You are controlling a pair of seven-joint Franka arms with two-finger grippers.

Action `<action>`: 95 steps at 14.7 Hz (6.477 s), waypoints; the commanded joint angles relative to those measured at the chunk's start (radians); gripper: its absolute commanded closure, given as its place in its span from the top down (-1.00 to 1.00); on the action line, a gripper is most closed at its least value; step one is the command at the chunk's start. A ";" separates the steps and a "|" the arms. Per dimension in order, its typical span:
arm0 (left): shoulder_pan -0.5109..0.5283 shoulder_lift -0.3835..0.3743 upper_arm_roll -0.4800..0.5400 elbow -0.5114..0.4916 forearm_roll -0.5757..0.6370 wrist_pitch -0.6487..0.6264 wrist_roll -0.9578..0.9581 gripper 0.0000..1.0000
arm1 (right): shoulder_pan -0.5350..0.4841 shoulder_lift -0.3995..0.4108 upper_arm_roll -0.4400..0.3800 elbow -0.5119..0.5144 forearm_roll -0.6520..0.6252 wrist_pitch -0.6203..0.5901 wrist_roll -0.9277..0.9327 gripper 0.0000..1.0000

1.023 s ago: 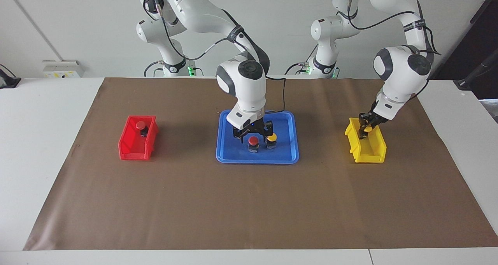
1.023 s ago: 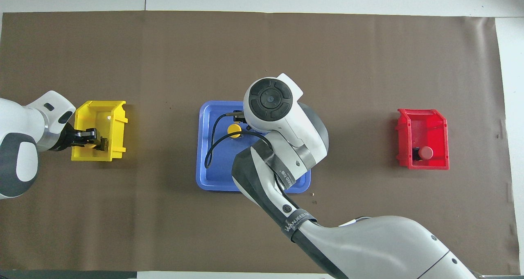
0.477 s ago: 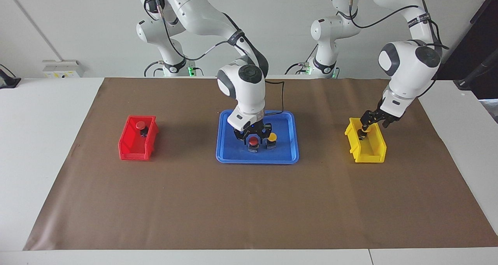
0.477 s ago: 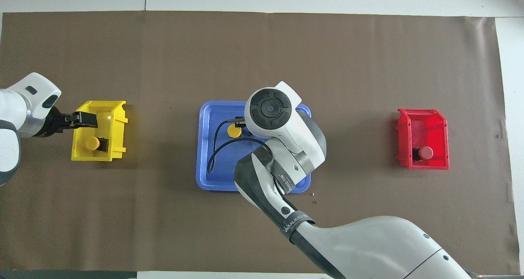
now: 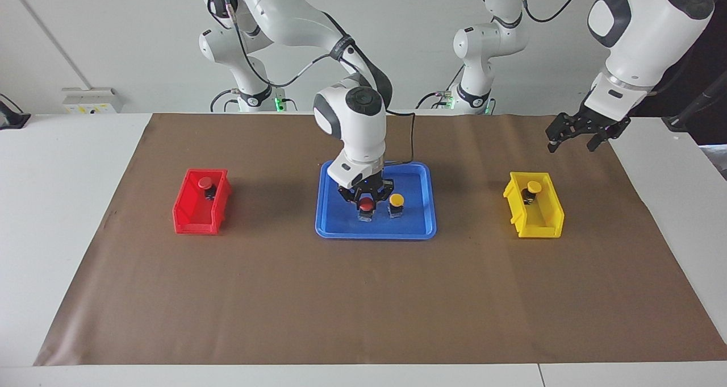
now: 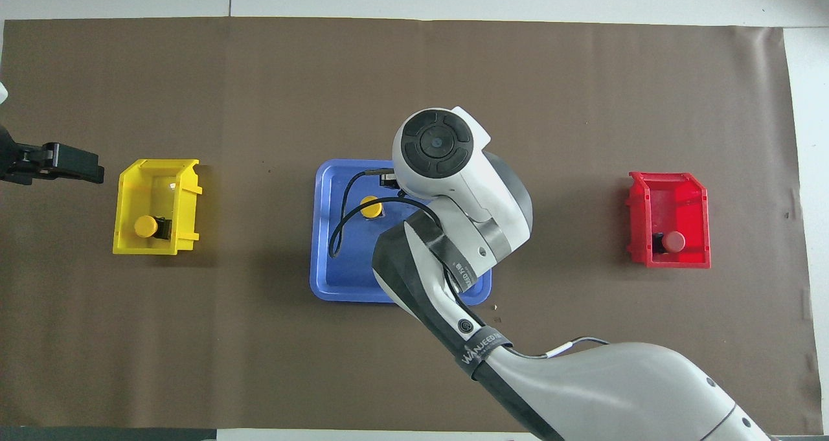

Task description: Sort red and yellow buttons by color

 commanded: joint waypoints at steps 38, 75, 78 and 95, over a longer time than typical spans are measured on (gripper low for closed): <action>-0.250 0.306 0.075 0.143 -0.030 0.067 -0.209 -0.97 | -0.673 -0.382 0.007 -0.730 0.065 0.409 -0.935 0.35; -0.022 0.263 0.078 -0.101 -0.022 0.365 0.161 1.00 | -0.481 -0.376 -0.147 0.018 -0.015 -0.524 -0.708 1.00; -0.034 0.264 0.077 -0.020 -0.019 0.270 0.158 1.00 | -0.492 -0.374 -0.142 0.023 -0.016 -0.527 -0.722 1.00; -0.156 0.021 0.121 0.124 -0.021 -0.094 0.034 1.00 | -0.478 -0.379 -0.136 0.018 0.002 -0.536 -0.722 1.00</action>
